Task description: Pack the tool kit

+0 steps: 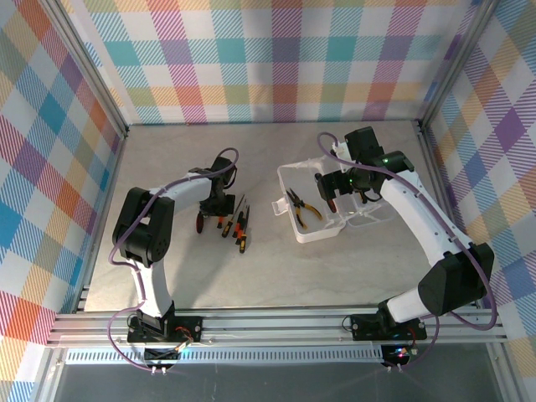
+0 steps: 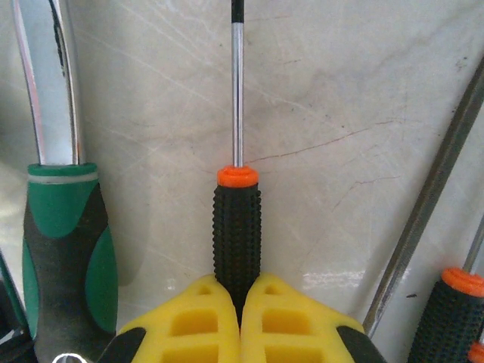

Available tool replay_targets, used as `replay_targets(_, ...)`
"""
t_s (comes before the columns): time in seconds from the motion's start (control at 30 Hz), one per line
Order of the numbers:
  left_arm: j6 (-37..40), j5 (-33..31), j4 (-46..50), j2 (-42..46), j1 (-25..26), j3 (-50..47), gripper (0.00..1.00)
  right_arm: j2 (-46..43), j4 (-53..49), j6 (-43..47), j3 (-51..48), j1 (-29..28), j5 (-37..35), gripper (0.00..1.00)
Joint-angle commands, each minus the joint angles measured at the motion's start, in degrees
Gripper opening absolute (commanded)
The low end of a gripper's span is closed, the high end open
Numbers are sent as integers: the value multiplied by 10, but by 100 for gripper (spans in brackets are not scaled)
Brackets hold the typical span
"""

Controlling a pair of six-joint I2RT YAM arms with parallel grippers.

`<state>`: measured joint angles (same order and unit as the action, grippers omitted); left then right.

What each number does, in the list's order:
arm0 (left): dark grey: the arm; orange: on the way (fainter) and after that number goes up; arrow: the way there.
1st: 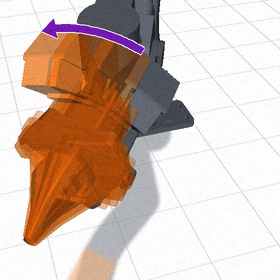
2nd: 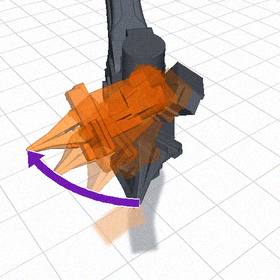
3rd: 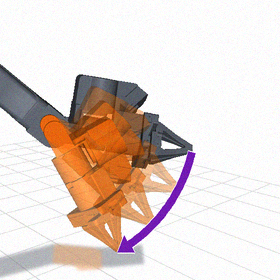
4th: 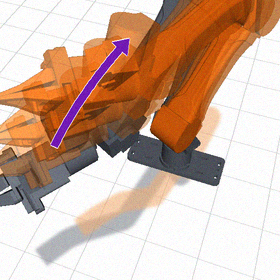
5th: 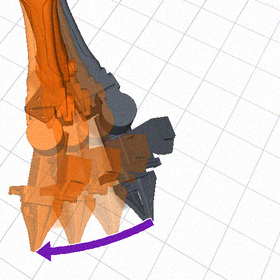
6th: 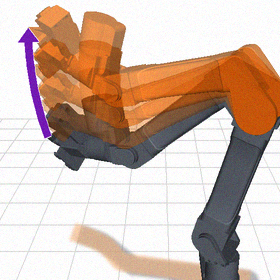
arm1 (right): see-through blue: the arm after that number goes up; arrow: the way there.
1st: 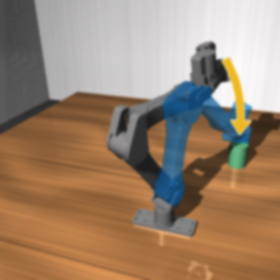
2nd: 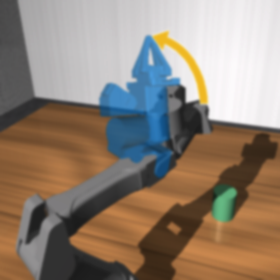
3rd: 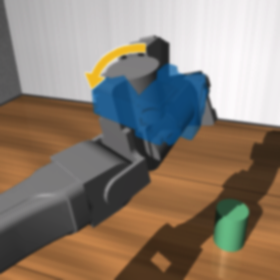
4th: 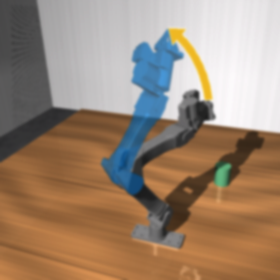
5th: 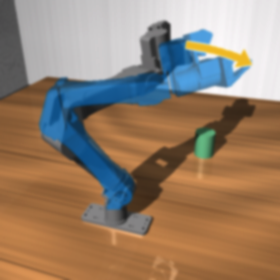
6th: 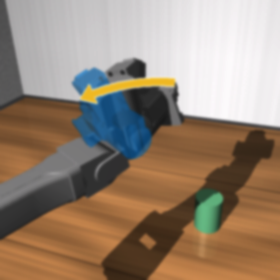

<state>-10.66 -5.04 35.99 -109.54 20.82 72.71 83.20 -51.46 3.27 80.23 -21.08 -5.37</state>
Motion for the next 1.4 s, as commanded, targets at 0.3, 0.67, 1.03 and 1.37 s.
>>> replay_targets(0.3, 23, 57, 41, 131, -4, 28, 0, -18, 11, -6, 0, -4, 53, 99)
replay_targets(0.67, -95, 329, -147, 223, -4, 36, 0, -77, 199, -80, -73, -46, 280, 100)
replay_targets(1.03, -181, 404, -284, 236, 23, 24, 0, 0, 333, -140, -66, -105, 292, 76)
replay_targets(1.37, -190, 407, -307, 243, 39, 8, 0, 50, 359, -151, -31, -127, 292, 66)
